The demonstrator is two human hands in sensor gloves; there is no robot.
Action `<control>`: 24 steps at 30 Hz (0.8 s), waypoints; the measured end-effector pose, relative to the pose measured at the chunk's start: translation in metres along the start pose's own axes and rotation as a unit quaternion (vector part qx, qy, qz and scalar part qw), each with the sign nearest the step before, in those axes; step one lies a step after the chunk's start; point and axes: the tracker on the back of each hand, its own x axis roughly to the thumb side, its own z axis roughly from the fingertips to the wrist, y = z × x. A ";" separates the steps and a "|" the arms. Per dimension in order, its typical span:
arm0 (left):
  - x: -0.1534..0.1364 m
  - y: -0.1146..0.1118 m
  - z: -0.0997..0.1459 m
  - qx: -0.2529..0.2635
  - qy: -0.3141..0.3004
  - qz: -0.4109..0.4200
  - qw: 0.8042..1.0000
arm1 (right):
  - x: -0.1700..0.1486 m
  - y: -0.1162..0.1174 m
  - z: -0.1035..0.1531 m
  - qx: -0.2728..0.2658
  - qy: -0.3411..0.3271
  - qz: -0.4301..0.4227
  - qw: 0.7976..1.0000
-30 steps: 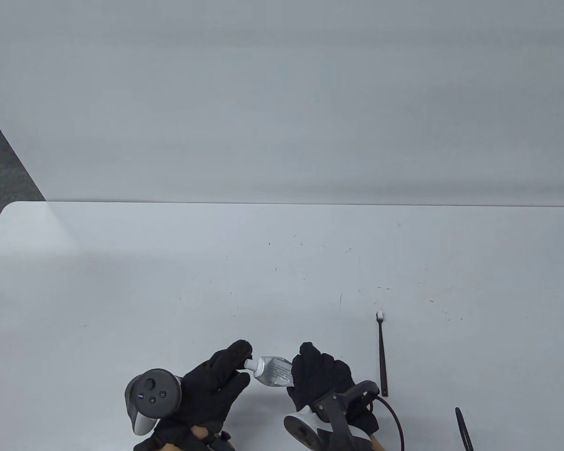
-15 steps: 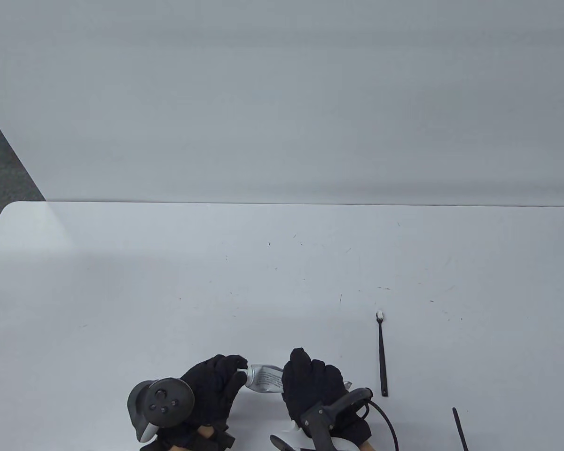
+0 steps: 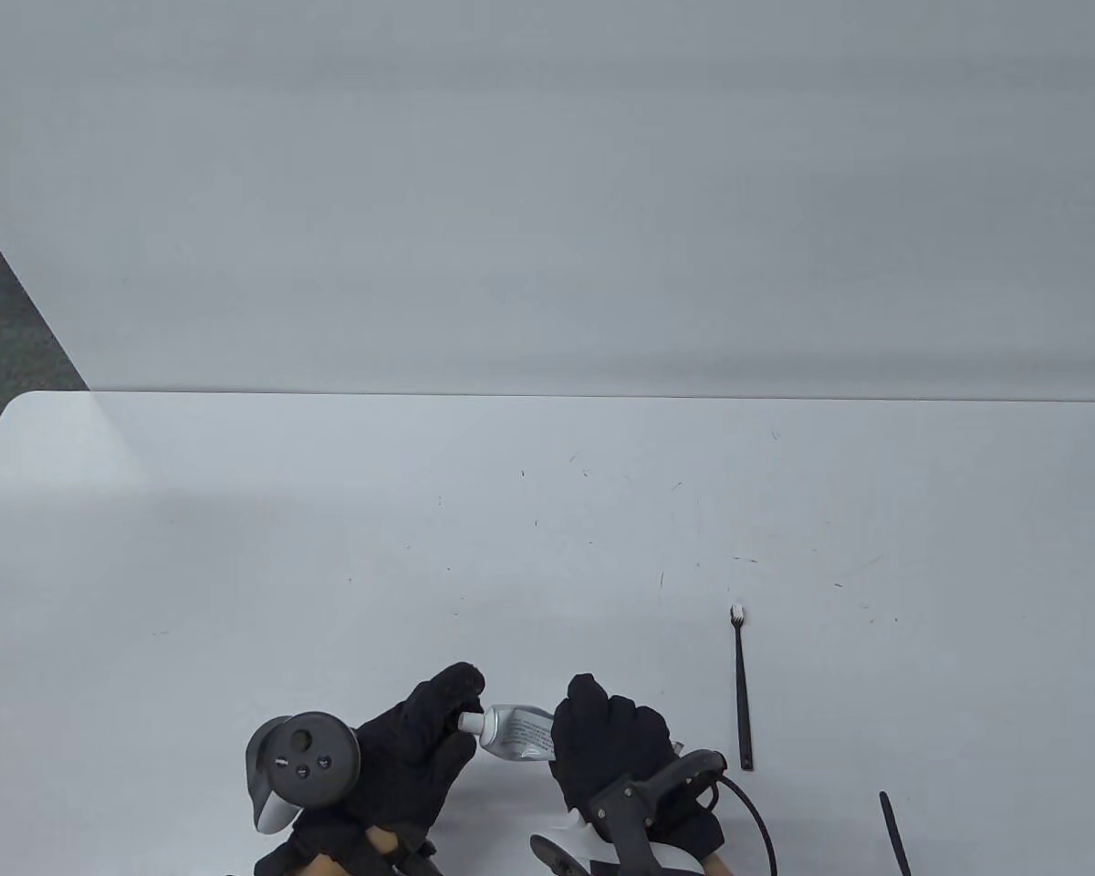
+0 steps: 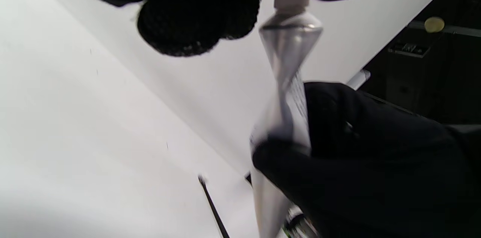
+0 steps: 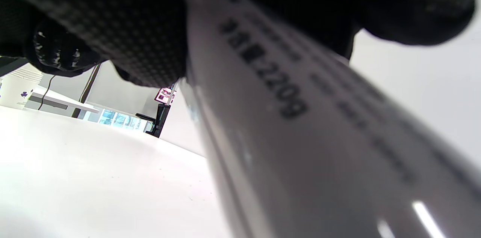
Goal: Squeeze toothpaste onto toothbrush
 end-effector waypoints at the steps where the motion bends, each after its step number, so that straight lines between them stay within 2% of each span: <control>1: 0.002 -0.001 0.002 0.021 0.000 -0.021 1.000 | 0.000 0.000 0.000 -0.001 -0.001 0.001 1.000; 3: 0.006 -0.001 0.002 0.073 0.010 -0.075 0.994 | 0.002 0.000 0.001 0.001 -0.006 0.006 1.000; 6: 0.003 0.003 0.003 0.096 0.044 -0.112 0.988 | 0.000 0.001 0.001 0.008 -0.004 0.002 1.000; 7: 0.000 0.002 0.004 0.096 0.047 -0.106 0.989 | -0.001 0.002 0.001 0.008 -0.003 0.004 1.000; 10: -0.003 0.000 0.000 0.018 0.025 -0.028 0.999 | -0.004 0.004 0.000 0.011 0.005 -0.001 1.000; 11: -0.002 -0.001 0.000 0.009 0.025 -0.022 0.999 | -0.005 0.004 0.000 0.011 0.005 0.000 1.000; 13: 0.000 -0.001 0.000 0.035 0.017 -0.036 0.999 | -0.004 0.003 0.001 0.010 0.003 0.001 1.000; 16: 0.001 0.002 0.002 0.068 0.045 -0.093 0.992 | -0.003 0.003 0.001 0.012 -0.001 0.002 1.000; 18: -0.002 0.002 0.003 0.079 0.058 -0.097 0.990 | -0.002 0.003 0.000 0.014 -0.001 0.002 1.000; 20: -0.005 0.002 0.002 0.064 0.050 -0.062 0.995 | -0.002 0.004 0.000 0.019 0.000 -0.003 1.000; 22: -0.003 0.000 -0.001 0.018 0.023 -0.013 0.999 | -0.003 0.004 0.000 0.018 0.000 -0.002 1.000; 24: 0.000 -0.001 -0.001 0.026 0.016 -0.016 0.999 | -0.003 0.004 0.000 0.019 0.000 -0.001 1.000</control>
